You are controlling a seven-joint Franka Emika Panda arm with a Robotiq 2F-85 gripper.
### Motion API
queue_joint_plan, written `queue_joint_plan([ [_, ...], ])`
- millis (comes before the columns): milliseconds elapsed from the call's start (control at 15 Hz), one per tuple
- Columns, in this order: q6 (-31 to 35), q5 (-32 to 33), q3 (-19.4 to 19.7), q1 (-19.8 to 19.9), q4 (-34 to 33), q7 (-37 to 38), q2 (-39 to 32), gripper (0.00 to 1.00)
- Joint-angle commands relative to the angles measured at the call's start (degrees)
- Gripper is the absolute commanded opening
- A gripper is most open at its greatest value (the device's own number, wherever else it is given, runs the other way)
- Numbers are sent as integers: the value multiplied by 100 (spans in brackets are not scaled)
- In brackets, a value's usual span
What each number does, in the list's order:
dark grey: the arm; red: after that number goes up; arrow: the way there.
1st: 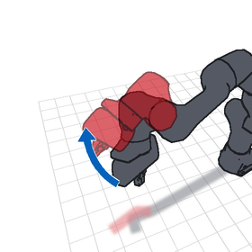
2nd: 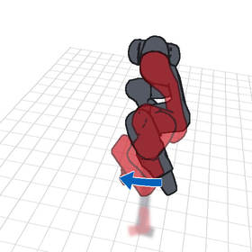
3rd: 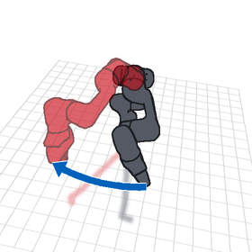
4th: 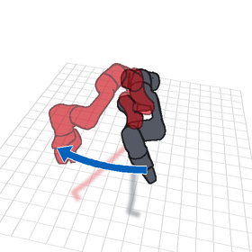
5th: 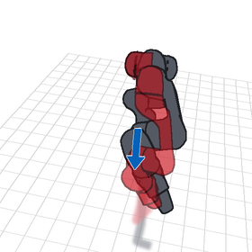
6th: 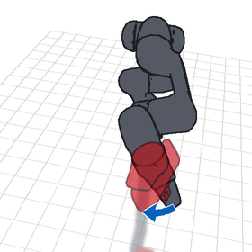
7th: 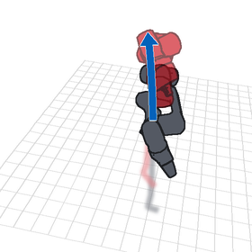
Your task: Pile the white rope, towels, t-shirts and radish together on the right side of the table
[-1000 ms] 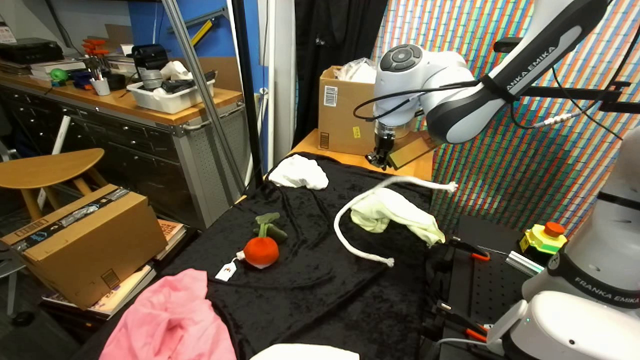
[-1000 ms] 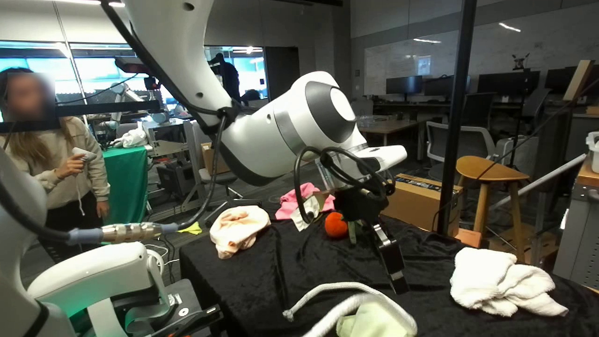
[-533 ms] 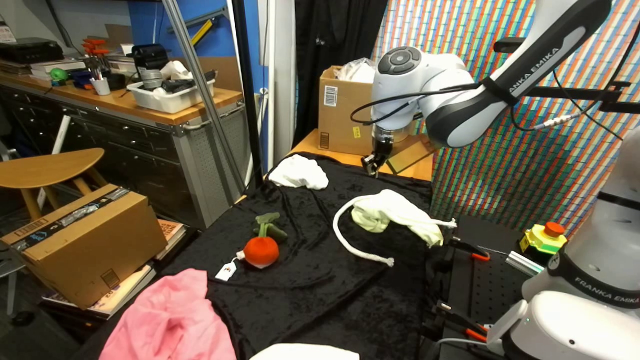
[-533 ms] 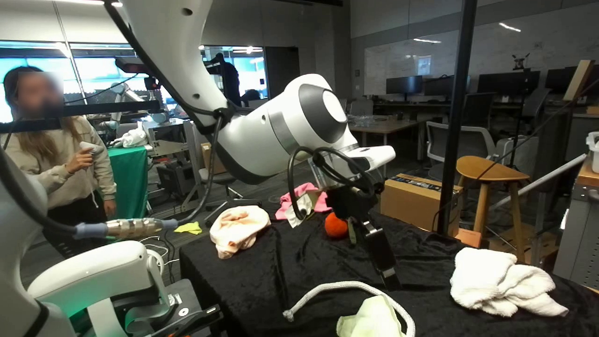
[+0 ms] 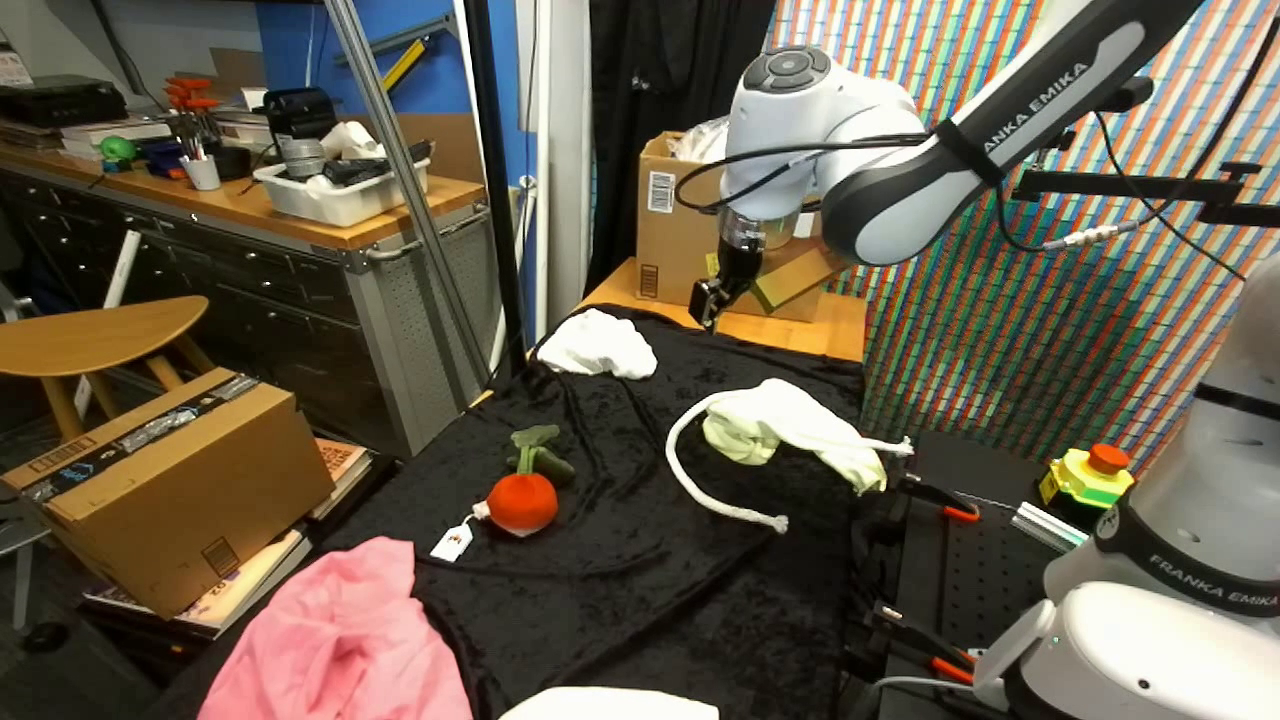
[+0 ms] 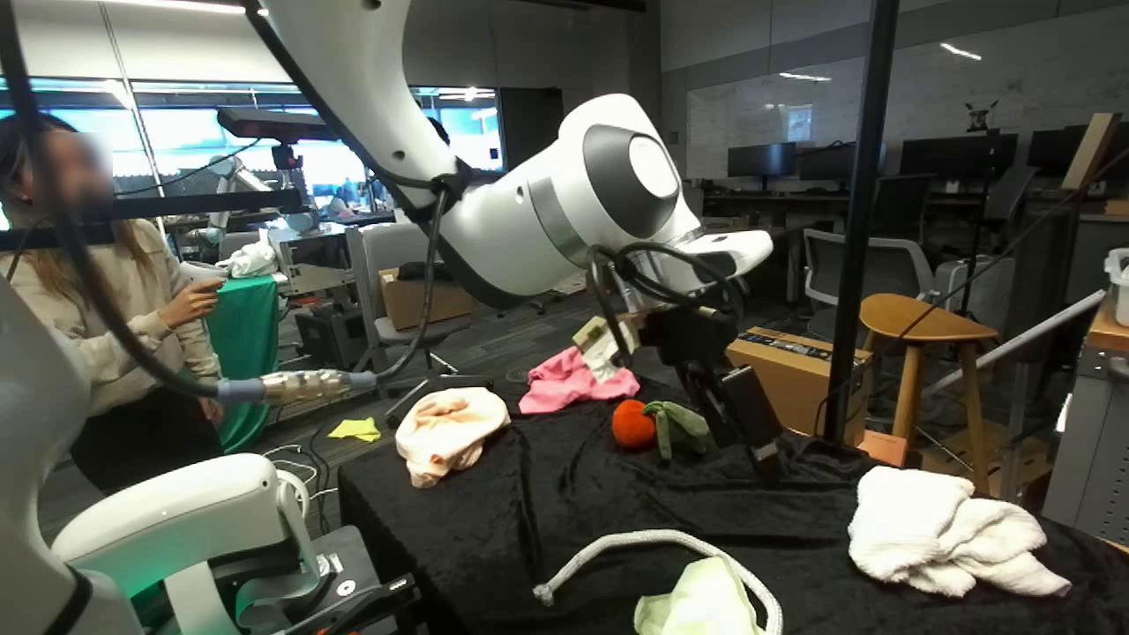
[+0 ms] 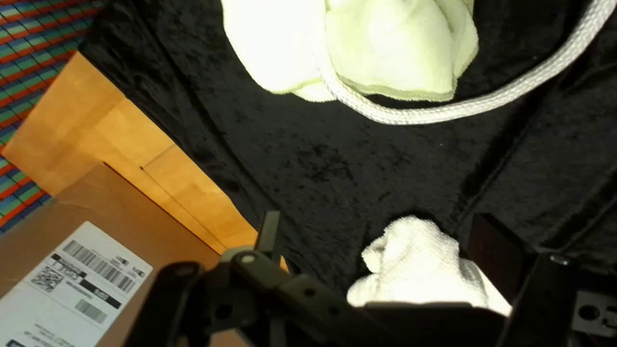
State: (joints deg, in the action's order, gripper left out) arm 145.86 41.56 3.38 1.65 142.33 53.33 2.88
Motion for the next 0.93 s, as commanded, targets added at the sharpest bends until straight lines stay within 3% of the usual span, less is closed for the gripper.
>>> queue_joint_plan([
  [0, 178, -940, -30, -2, -565, -1571, -390, 100],
  [267, -481, -2328, -257, -141, -1215, -3346, -604, 100],
  [533, -1913, -3447, -374, -166, -2353, -5063, -764, 100],
  [867, -3939, -3877, -117, 159, -4127, -6784, -1320, 100],
])
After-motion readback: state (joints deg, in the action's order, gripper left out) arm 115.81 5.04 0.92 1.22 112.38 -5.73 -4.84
